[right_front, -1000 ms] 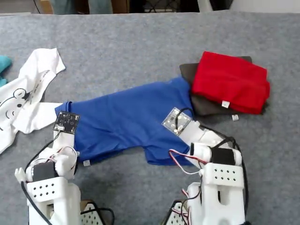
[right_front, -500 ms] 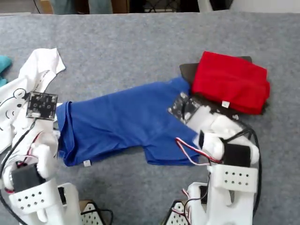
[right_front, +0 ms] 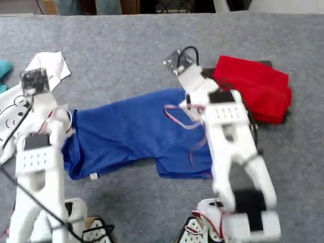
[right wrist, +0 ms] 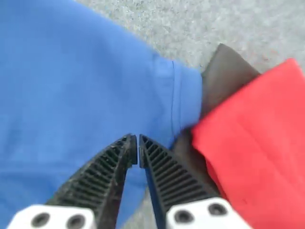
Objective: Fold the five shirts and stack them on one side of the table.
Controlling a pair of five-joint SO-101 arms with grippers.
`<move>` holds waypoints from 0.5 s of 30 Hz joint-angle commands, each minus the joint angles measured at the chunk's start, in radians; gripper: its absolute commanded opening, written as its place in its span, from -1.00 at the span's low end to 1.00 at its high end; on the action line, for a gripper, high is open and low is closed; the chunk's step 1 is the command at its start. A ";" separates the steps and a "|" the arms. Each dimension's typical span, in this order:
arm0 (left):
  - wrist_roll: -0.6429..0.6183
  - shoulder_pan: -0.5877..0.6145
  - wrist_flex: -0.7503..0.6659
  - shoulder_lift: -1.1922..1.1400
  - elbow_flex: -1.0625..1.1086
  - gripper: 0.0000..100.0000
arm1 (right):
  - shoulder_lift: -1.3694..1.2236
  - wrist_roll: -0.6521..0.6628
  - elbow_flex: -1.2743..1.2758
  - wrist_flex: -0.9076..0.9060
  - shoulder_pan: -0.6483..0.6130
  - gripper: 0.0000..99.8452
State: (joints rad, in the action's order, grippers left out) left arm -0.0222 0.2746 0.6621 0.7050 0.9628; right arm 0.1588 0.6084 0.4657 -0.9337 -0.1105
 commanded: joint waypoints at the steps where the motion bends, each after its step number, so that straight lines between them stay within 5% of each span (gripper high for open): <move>1: -0.015 -0.076 -0.026 -0.157 -0.142 -0.94 | -0.203 -0.037 -0.202 0.011 -0.006 -0.97; 9: 0.038 -0.111 -0.023 -0.489 -0.305 -0.94 | -0.498 -0.049 -0.529 -0.127 -0.006 -0.97; 15: 0.038 -0.004 -0.020 -0.667 -0.424 -0.94 | -0.662 -0.049 -0.730 -0.244 -0.006 -0.97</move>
State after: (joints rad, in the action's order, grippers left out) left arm 0.0100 0.2087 0.6513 0.0683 0.6345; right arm -0.4657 0.5685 -0.1465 -1.1393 -0.1089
